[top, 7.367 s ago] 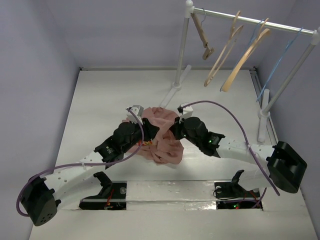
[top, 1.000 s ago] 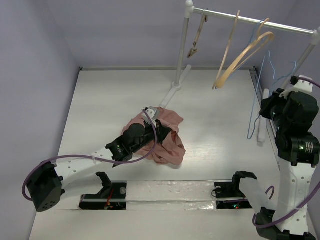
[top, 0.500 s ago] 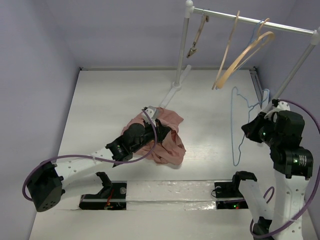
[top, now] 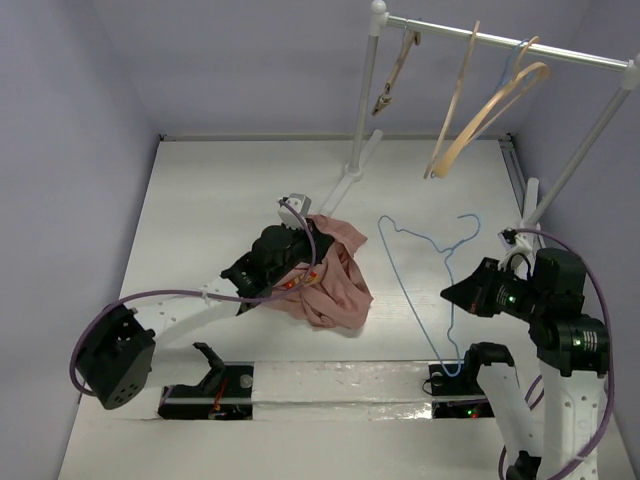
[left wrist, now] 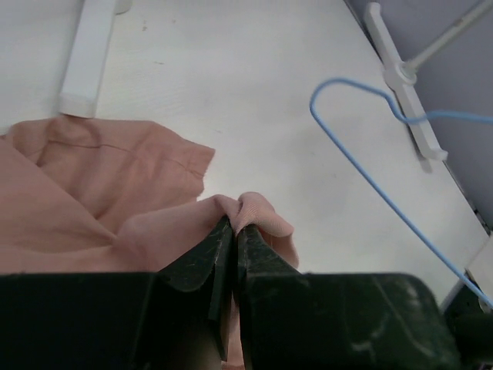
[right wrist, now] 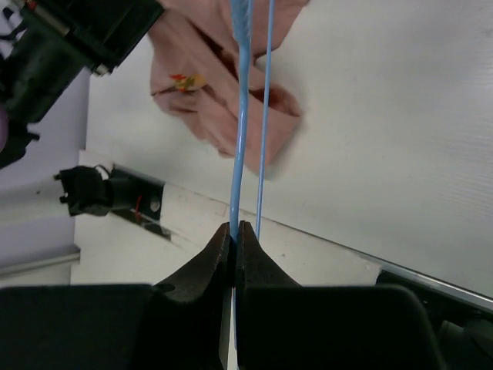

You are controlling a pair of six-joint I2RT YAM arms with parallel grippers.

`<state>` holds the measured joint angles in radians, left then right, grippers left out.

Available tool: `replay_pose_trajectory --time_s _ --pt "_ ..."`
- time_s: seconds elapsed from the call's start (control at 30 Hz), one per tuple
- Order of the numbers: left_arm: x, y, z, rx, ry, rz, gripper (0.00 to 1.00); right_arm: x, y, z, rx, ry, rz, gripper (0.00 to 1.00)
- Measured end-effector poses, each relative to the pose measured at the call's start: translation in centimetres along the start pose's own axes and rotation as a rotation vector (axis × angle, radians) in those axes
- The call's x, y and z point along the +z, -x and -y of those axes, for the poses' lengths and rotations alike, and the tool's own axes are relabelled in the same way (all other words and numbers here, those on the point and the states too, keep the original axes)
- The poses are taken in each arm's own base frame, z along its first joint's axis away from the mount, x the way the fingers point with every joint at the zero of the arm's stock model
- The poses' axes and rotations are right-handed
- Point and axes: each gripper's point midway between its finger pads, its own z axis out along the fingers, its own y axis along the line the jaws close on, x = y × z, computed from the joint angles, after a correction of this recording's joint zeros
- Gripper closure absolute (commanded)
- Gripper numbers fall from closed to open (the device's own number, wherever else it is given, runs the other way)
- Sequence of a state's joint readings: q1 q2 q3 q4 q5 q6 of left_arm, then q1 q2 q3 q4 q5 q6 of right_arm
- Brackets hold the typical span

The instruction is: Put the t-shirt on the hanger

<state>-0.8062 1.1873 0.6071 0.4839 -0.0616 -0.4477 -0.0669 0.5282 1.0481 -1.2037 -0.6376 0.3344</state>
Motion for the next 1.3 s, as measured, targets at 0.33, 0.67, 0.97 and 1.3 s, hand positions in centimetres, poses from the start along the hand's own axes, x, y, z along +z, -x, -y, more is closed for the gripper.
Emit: replay_pose_trajectory --time_s 0.33,0.67,0.97,1.3 --pt "2.4 2.0 -0.7 -0.032 0.032 0.019 1.00 0.5 -1.6 -2.2 -0.043 0.179 -0.081 1.00" --pt "2.8 3.4 0.0 -0.030 0.026 0.041 1.00 1.1 -1.1 -3.1 -0.089 0.253 -0.070 1.00" --pt "3.6 4.9 0.6 -0.009 0.036 0.048 1.00 0.9 -1.0 -3.6 -0.102 0.276 -0.074 1.00" --pt "4.0 6.2 1.2 0.008 0.030 0.063 1.00 1.2 -0.6 -3.7 -0.112 0.286 -0.070 1.00"
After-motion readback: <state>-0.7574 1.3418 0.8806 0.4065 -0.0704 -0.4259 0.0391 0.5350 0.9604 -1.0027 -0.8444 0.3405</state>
